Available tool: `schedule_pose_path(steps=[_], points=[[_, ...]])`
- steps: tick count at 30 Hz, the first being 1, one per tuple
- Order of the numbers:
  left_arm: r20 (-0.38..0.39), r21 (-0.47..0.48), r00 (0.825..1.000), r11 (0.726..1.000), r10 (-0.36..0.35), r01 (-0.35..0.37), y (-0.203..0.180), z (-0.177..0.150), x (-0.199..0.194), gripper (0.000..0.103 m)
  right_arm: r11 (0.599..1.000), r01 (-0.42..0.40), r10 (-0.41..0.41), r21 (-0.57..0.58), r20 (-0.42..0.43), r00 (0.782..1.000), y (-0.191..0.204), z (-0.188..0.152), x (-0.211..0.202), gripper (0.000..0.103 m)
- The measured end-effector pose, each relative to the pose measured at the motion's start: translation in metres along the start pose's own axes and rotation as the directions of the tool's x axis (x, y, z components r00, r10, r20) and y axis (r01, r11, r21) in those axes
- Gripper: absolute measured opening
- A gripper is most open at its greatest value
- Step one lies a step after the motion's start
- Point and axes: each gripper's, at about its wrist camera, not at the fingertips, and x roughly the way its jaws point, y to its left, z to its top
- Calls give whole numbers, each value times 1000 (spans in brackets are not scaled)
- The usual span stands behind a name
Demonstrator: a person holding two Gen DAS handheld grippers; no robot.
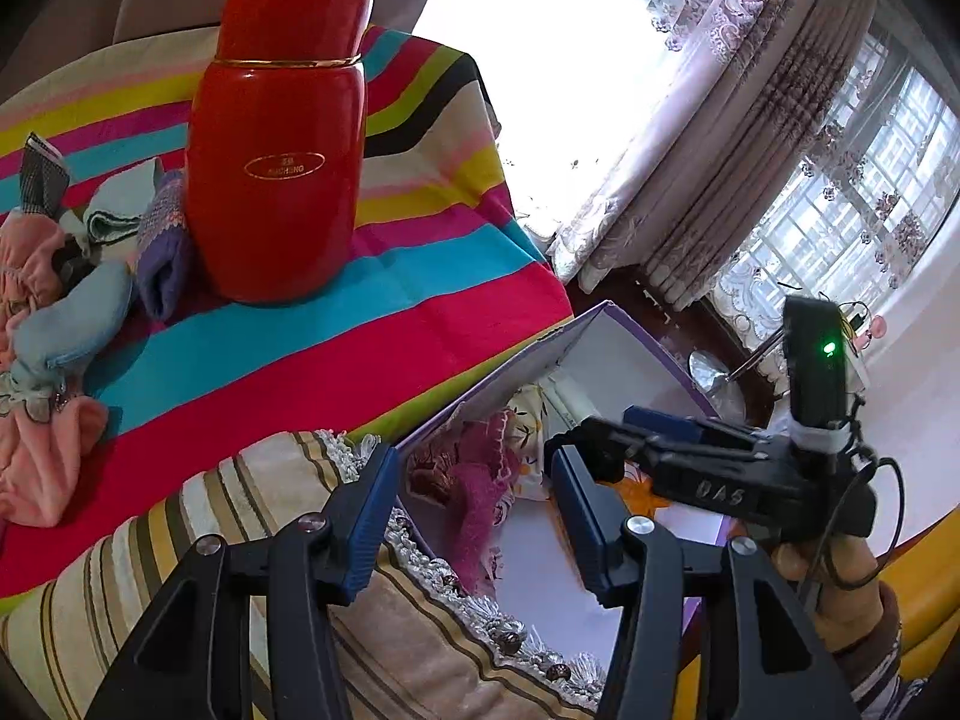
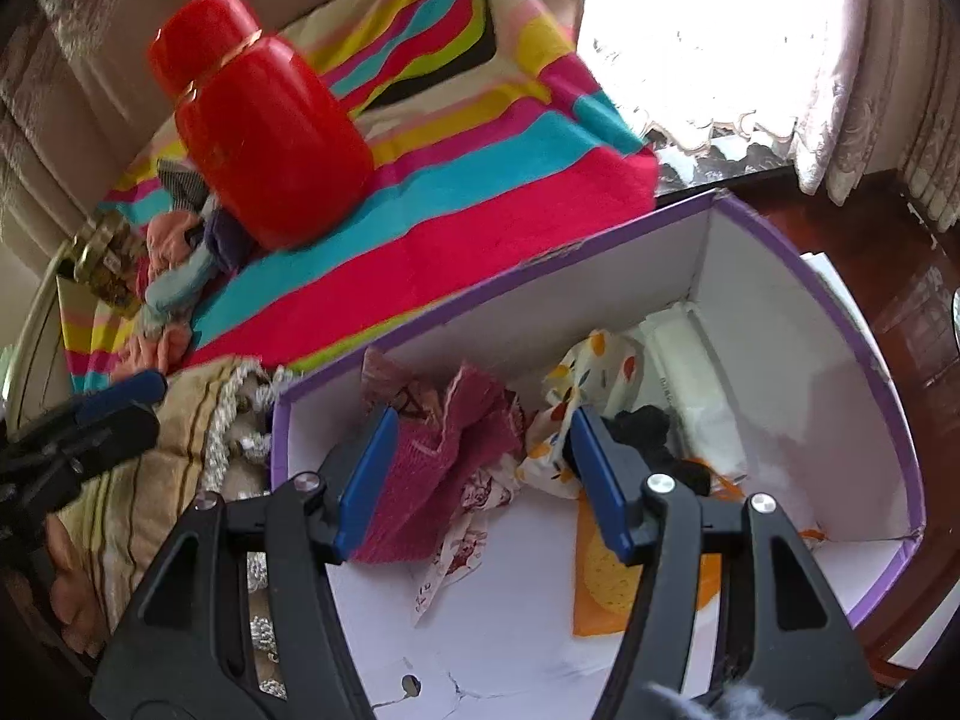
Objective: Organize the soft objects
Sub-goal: 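Carry both items into the white box and open both grippers, then move both grippers back over the pile of soft items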
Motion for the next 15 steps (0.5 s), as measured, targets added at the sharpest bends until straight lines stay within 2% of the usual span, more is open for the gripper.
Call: schedule_pose_path(steps=[8,11,12,15], points=[[24,-60,1000,998,-11,13,15,0,-6,54,994,21,-35,-107,-127,991,29,-19,42,64],[39,-76,999,997,-12,15,21,0,-10,54,975,124,-153,-183,-156,976,35,-24,56,64],[43,-82,999,997,-11,15,24,0,-11,54,964,158,-199,-214,-186,962,35,-26,65,64],[60,-104,998,994,-11,17,33,0,-17,54,963,140,-200,-232,-258,945,35,-28,86,64]])
